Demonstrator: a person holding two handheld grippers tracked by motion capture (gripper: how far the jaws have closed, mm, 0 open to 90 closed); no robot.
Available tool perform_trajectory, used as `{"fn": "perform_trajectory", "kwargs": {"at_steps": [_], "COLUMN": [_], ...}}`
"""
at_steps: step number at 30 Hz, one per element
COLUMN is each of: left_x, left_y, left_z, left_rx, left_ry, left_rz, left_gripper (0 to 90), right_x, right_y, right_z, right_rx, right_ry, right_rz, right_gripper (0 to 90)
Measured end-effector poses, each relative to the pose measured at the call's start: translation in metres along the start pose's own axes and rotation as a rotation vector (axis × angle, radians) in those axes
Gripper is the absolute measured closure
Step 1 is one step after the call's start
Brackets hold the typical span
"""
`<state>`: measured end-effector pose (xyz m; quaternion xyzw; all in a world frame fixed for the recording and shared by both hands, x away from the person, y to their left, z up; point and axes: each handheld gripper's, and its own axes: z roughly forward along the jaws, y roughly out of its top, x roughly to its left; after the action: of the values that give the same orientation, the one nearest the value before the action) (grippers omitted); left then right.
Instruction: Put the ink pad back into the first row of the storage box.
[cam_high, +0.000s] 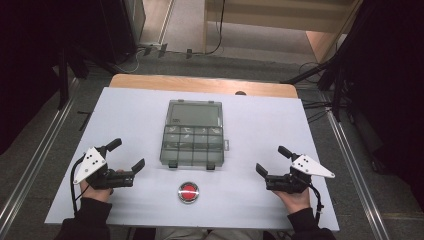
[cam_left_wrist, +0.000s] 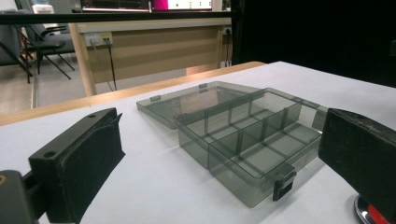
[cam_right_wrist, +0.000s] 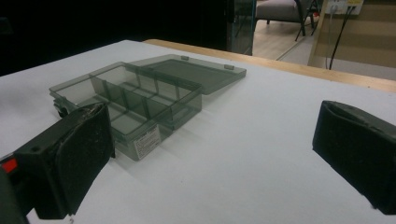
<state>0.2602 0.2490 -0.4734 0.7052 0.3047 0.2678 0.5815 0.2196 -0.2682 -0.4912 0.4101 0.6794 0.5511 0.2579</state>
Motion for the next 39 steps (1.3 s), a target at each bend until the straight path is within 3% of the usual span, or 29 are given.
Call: {"fn": "perform_trajectory", "kwargs": {"at_steps": [10, 13, 20, 39], "left_x": [0.0, -0.001, -0.001, -0.002], "left_y": [0.0, 0.0, 0.0, 0.0], "left_z": [-0.001, -0.001, -0.001, -0.001], "left_rx": [0.006, 0.009, 0.005, 0.011], "left_ry": [0.001, 0.0, -0.003, -0.009], "left_rz": [0.006, 0.01, 0.008, 0.009], "left_gripper": [0.0, 0.0, 0.0, 0.0], "right_x": [0.009, 0.018, 0.032, 0.055], "right_y": [0.0, 0.0, 0.005, 0.01], "right_z": [0.007, 0.013, 0.02, 0.041], "right_rx": [0.05, 0.095, 0.133, 0.237], "right_ry": [0.034, 0.063, 0.112, 0.222], "right_rz": [-0.017, -0.049, -0.1, -0.138], "right_gripper": [0.0, 0.0, 0.0, 0.0]}}
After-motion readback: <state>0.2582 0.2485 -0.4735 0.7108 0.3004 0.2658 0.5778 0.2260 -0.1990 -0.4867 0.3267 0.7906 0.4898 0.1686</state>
